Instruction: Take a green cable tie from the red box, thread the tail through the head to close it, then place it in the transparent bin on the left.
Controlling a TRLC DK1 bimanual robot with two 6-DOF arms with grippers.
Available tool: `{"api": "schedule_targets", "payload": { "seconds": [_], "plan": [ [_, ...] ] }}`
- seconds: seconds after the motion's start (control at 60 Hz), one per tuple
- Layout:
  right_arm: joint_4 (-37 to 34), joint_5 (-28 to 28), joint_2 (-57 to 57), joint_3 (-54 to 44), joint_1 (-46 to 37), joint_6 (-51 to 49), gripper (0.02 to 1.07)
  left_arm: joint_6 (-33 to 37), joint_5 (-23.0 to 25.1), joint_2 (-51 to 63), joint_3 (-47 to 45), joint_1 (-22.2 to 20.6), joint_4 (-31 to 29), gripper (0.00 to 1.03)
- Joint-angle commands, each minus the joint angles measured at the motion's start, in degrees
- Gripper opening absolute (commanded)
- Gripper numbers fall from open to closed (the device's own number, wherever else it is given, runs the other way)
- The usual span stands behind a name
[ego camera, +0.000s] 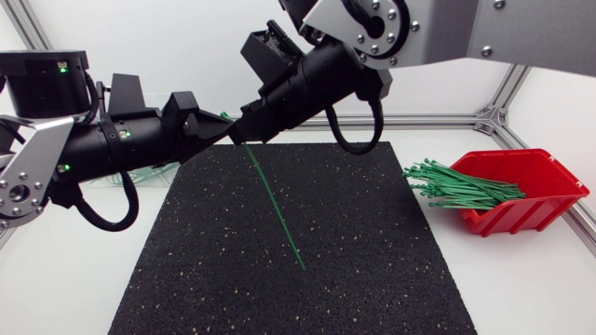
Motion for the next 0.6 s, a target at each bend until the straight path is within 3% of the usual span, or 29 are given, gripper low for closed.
{"api": "schedule_targets", "payload": {
  "seconds": [0.0,0.55,0.583],
  "plan": [
    [0.89,-0.2,-0.15,-1.55,0.78,1.23,0.07,-1.25,-0.19,0.82,-0.32,-0.2,1.08,0.24],
    [1.41,-0.2,1.87,-1.37,1.57,1.41,0.07,-1.16,-0.19,1.18,-0.14,-0.2,1.26,0.24],
    [1.5,-0.29,1.87,-1.37,1.48,1.41,0.07,-1.25,-0.19,1.09,-0.23,-0.2,1.26,0.2]
  ]
}}
